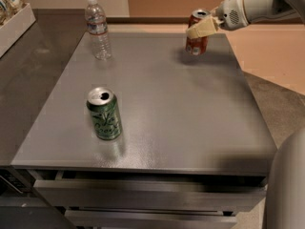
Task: Move coke can near water bottle
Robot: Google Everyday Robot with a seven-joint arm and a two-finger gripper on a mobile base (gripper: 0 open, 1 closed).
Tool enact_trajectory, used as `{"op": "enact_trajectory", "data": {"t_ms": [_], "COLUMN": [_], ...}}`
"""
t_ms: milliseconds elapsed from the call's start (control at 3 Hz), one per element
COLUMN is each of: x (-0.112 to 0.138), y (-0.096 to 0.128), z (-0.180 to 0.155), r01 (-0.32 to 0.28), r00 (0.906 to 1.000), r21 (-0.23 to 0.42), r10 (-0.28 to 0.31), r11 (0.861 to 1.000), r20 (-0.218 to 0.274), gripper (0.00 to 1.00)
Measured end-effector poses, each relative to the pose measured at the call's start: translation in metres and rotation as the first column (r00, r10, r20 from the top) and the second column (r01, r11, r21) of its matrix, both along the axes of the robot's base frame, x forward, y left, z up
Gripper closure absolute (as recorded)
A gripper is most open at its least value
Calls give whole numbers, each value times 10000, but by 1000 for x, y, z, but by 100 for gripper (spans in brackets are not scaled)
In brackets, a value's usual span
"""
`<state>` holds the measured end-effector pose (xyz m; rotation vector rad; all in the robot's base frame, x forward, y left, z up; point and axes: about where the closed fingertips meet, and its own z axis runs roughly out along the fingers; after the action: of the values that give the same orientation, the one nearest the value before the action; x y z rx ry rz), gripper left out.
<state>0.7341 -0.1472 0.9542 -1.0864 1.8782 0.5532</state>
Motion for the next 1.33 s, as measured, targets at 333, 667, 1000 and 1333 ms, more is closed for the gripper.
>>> {"op": "enact_trajectory", "data": {"t_ms": [333,667,1000,1333], "x": [8,17,23,28], "y": [27,54,80,108], "z": [2,2,0,-3], "r01": [-336,-666,-975,-1343], "r00": [9994,9977,9952,9909], "r21": [81,58,54,49], "r10": [335,665,975,1344], "r11": [9994,9978,9952,9909], "r20": [119,134,31,-43], "gripper": [100,100,100,100]}}
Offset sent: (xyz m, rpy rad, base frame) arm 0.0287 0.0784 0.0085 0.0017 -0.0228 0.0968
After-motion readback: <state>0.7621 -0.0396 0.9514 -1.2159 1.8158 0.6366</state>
